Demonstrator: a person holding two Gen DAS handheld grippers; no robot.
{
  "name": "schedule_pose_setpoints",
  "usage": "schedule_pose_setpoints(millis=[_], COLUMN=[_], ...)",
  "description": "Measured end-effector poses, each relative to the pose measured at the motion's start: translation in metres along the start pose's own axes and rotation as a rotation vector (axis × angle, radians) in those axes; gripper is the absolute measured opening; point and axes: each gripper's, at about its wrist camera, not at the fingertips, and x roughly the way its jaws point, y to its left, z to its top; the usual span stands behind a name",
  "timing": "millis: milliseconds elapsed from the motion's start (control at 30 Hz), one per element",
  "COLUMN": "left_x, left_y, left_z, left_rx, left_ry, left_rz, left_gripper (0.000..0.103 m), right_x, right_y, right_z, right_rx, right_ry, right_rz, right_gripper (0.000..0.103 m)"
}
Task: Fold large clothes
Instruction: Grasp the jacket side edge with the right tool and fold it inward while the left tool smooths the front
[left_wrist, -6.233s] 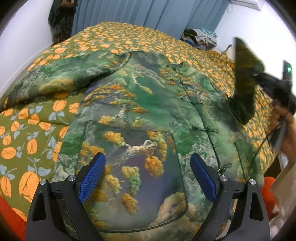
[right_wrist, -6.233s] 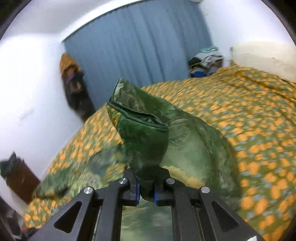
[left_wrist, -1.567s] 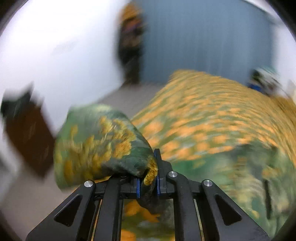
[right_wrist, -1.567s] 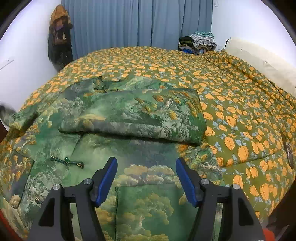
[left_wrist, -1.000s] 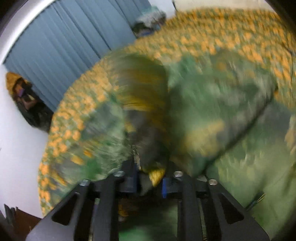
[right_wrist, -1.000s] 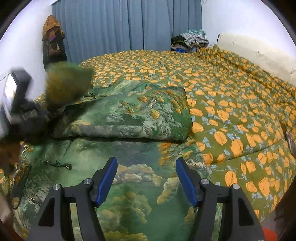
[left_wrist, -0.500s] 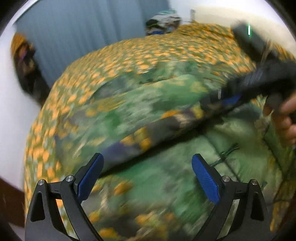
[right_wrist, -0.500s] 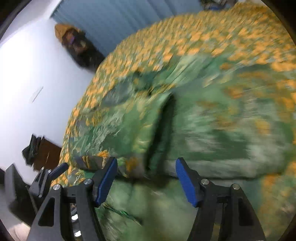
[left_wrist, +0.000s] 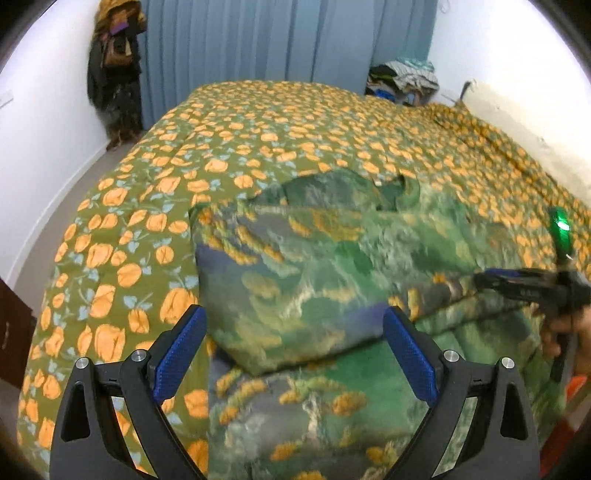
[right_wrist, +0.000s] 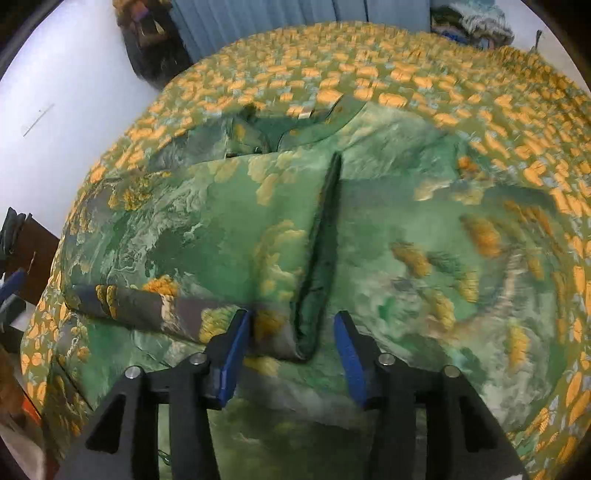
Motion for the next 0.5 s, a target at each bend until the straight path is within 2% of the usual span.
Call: schedule_pose_setpoints(millis=[67,100,133,200,267,367,400,500], left_x=[0.012,0.017,0.031,0.058,0.087,0.120,0.125,0.125], left_y=[0.002,0.003,0.002,0.000,0.000,0.007,0.009,0.007], left_z=[0.009,0.011,0.014,0.016,0.010,-0.007,-0.012,-0.012], left_rx=[0.003,0.007,0.014,0.021,0.006,-0.015,-0.020,-0.010], left_ry=[-0.007,0.003,0.030,0.082,0.156,0.235,0.239,0.239], left_rz=[-0.004,-0.016,-0.034,-0.052,-0.052,-0.040,-0.050,-0.051], left_gripper=[0.096,0.095,0.092,0.081,0.080,0.079,0.079,0.079], right_x=[-0.030,-0.039,-0.042,-0.030,-0.004,0.053,0.064,0.069], right_y=[0.008,0.015,0.024,0.039,0.048,0.043,0.039,0.034], right_z=[0.004,0.007,0.015,0.026,0.032,0.023,0.019,0.013], right_rx=[-0.033,-0.058,-0.090,-0.136,-0.146,-0.129,-0.118,-0.079], right_ry=[-0.130,-0.171,-0.187,-0.162,-0.117,0.034,0.050,0.034], right_rz=[-0.040,-0.025,0.030,0.098,0.144,0.105,0.098,0.125], right_gripper=[0.048,0.048,0.048,0.048,0.048,0.034,0.030,0.028])
